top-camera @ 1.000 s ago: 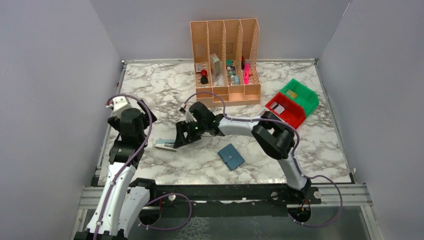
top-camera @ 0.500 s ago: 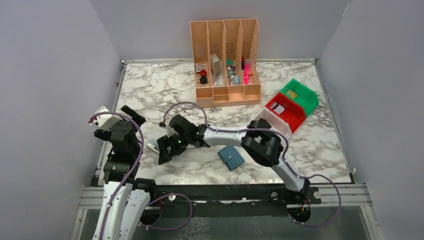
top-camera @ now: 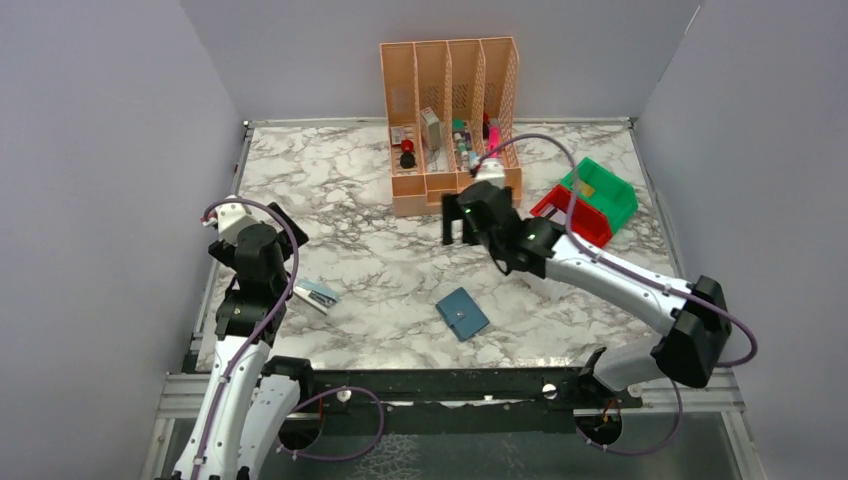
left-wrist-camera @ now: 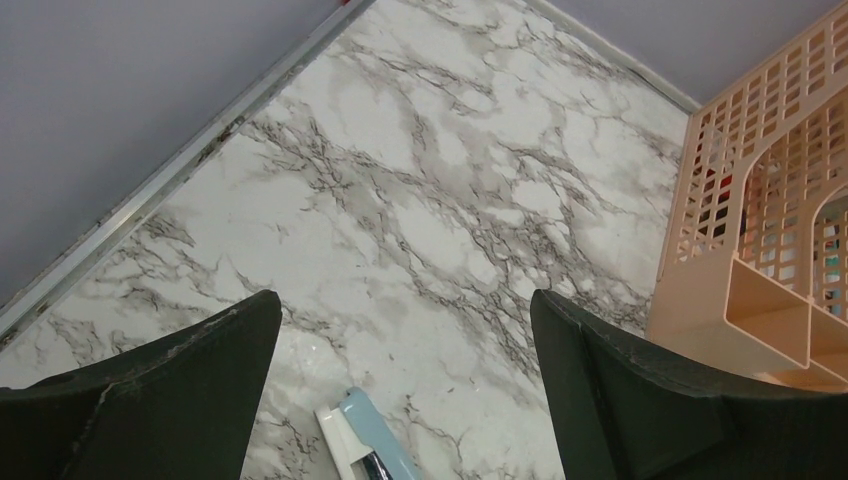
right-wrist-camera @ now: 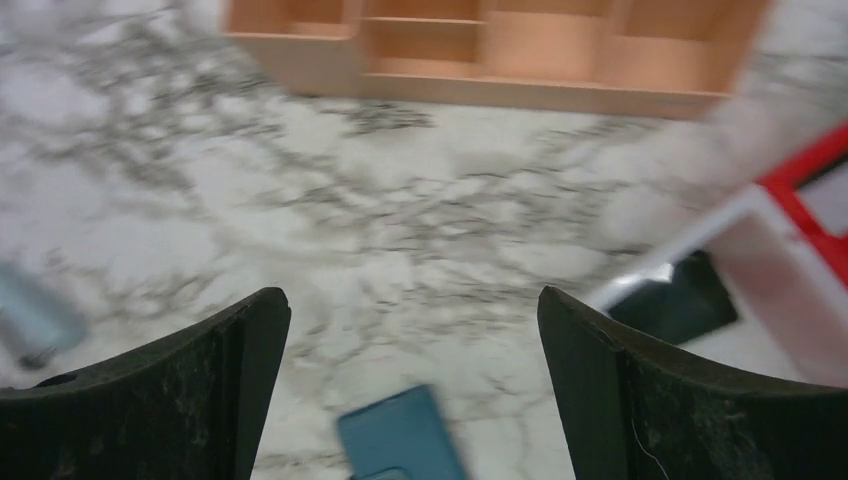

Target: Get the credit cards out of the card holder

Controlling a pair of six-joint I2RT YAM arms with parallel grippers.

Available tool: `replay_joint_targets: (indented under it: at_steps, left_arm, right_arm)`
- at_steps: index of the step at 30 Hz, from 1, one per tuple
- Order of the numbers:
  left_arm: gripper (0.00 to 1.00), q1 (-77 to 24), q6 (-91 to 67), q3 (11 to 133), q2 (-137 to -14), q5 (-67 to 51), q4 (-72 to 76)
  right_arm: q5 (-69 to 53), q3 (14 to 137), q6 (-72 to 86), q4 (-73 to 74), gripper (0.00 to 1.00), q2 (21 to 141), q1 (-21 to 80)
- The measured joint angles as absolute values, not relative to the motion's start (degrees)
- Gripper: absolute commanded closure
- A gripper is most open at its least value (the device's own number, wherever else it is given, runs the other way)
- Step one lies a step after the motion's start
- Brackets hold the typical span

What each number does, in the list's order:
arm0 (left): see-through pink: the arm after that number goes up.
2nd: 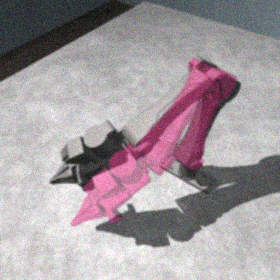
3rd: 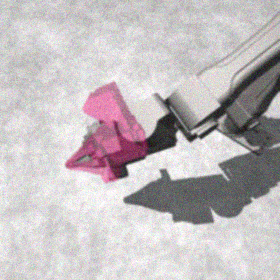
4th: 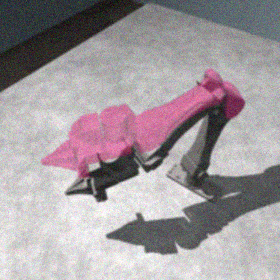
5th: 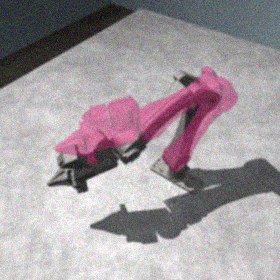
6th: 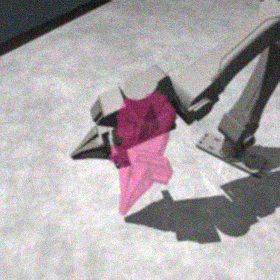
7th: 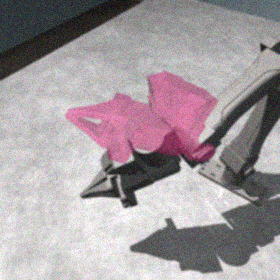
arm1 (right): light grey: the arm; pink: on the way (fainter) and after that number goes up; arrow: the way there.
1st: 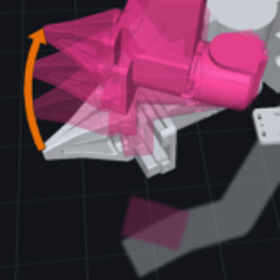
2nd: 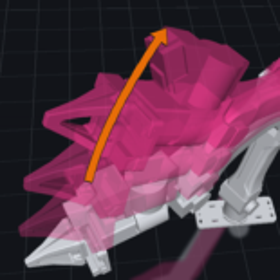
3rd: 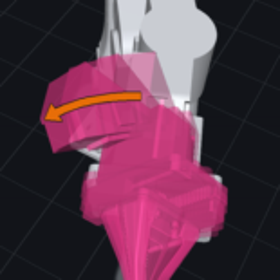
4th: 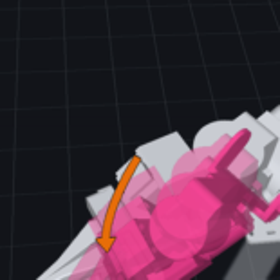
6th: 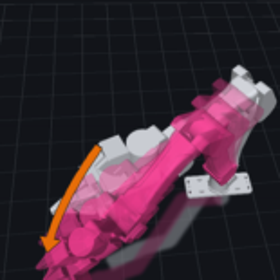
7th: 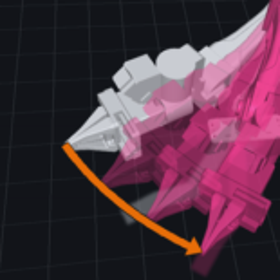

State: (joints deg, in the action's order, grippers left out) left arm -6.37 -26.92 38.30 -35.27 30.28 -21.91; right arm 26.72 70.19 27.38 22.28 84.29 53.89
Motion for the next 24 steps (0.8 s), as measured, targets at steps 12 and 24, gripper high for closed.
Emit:
replay_joint_targets:
  at_steps: [12, 24]
  left_arm:
    - [0.01, -6.33, -26.35, 38.3, -39.42, 26.13, -21.23]
    - [0.01, -6.2, -26.28, 38.28, -40.58, 24.67, -20.86]
  right_arm:
    - [23.75, 55.48, 26.02, 29.74, 0.01, 75.24, 34.17]
    - [10.98, 55.88, 20.93, 29.67, 0.08, 85.86, 33.23]
